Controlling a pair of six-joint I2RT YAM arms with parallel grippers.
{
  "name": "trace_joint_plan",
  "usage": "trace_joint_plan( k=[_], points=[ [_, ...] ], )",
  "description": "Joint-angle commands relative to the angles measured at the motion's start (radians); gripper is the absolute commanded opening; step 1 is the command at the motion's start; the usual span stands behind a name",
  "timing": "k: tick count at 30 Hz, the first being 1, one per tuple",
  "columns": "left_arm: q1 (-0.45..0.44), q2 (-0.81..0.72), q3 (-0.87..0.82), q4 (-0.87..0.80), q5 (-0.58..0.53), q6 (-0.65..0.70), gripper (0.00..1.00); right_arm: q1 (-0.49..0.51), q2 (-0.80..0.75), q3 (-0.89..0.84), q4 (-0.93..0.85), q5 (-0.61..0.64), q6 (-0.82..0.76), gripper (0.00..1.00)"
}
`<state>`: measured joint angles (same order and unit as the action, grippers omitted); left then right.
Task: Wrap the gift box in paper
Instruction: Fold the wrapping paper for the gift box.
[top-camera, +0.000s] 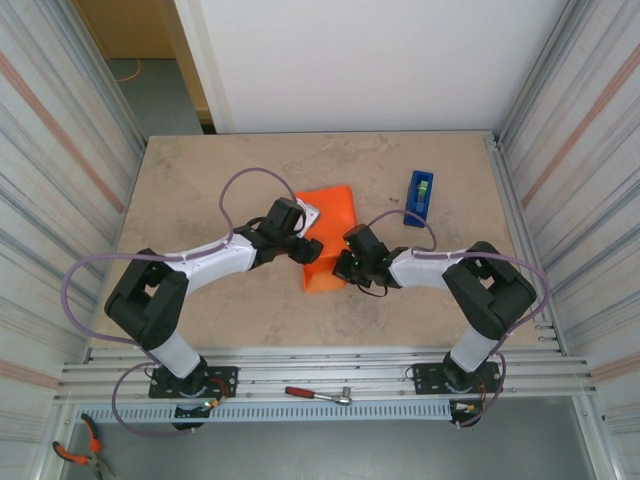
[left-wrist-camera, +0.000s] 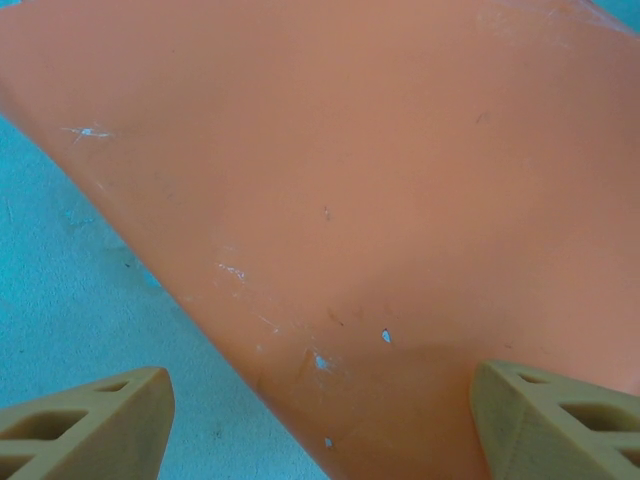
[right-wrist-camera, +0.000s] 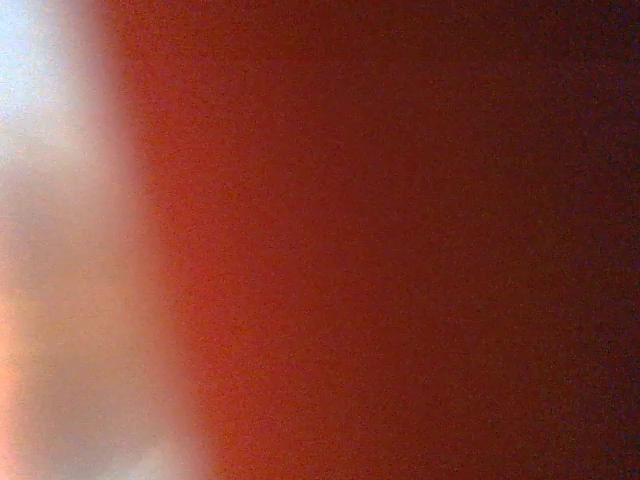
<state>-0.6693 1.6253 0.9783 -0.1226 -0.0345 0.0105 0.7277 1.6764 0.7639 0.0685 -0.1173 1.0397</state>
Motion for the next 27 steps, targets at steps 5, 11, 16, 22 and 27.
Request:
trace_joint_plan(
  k=[5, 11, 16, 22, 27],
  points=[
    [-0.021, 0.0, 0.028, -0.029, 0.027, 0.009, 0.79, 0.021, -0.043, -0.066, 0.045, -0.002, 0.036, 0.0],
    [-0.021, -0.04, 0.073, -0.045, 0.033, 0.004, 0.8, 0.019, -0.175, -0.115, 0.04, 0.007, -0.002, 0.0],
    [-0.017, -0.09, 0.068, -0.03, 0.027, -0.042, 0.83, -0.006, -0.263, -0.158, -0.011, 0.033, -0.009, 0.0],
    [-0.016, -0.182, -0.008, 0.013, -0.038, -0.132, 0.9, -0.067, -0.311, -0.216, -0.043, 0.03, -0.018, 0.0],
    [-0.015, -0.272, -0.098, 0.041, -0.13, -0.227, 0.99, -0.099, -0.313, -0.227, -0.036, 0.003, -0.037, 0.0]
  ],
)
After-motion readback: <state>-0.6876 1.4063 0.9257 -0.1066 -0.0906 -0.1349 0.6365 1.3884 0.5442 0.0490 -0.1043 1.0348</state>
